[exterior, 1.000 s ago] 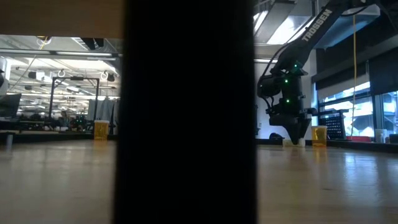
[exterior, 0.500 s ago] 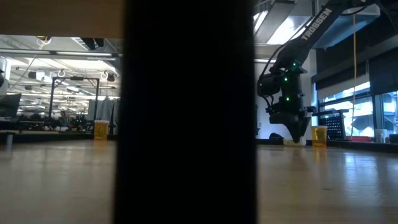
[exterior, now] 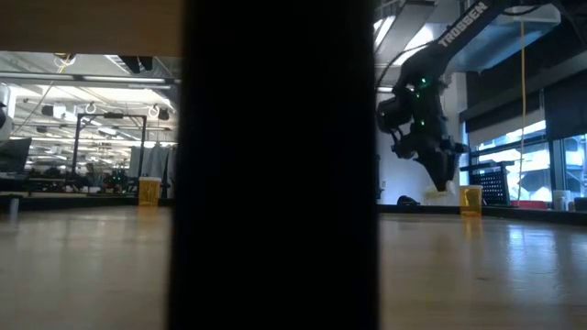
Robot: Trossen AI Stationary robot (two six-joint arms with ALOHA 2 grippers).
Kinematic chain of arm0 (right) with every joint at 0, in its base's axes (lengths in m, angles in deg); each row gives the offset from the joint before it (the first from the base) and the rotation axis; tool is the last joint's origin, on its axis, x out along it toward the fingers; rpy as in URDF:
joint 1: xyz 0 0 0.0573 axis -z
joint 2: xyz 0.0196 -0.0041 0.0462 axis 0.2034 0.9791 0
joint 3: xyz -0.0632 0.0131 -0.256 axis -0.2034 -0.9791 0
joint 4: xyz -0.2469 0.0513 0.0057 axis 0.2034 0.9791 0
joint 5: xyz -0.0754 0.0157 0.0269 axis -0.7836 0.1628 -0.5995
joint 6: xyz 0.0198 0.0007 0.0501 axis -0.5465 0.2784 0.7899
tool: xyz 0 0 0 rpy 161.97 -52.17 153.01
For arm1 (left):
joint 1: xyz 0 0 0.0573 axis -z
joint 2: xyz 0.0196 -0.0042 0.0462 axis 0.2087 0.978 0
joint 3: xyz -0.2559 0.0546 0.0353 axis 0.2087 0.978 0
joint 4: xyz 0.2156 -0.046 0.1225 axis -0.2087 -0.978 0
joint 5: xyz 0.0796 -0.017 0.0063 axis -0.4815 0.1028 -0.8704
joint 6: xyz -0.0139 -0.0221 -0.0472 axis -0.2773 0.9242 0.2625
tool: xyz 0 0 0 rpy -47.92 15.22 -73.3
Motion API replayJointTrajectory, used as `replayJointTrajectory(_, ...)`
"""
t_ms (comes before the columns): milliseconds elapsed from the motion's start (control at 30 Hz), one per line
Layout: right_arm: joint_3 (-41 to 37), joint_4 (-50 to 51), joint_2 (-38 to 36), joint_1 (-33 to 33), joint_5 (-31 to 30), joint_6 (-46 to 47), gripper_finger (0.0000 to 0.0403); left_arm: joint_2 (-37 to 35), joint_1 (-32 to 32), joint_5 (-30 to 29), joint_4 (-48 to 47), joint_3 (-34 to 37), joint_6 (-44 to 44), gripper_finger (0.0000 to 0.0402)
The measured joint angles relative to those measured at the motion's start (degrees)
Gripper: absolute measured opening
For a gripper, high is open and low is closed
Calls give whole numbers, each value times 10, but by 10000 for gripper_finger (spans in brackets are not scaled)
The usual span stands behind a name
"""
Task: Pick and place medicine bottles onto shelf by color
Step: Put the top right yellow pill bottle on the shelf aligned with the other yellow pill bottle
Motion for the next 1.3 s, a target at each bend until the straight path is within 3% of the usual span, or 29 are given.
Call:
replayJointTrajectory(200,63,54,0,-49,11,-16,98,0,0,14,3,0,-79,165)
replayJointTrajectory(400,140,66,0,-105,7,-11,97,0,0,77,60,0,-170,165)
replayJointTrajectory(600,220,66,0,-156,-15,0,97,0,0,153,128,0,-337,165)
replayJointTrajectory(733,261,64,0,-183,-16,-10,97,10,0,163,172,-1,-427,165)
replayJointTrajectory(1033,305,24,0,-251,-18,-107,97,68,3,223,296,-1,-506,165)
replayJointTrajectory(1200,308,-10,0,-281,-24,-130,97,113,6,235,364,0,-509,165)
replayJointTrajectory(1300,308,-24,0,-294,-25,-140,97,139,5,271,394,0,-508,165)
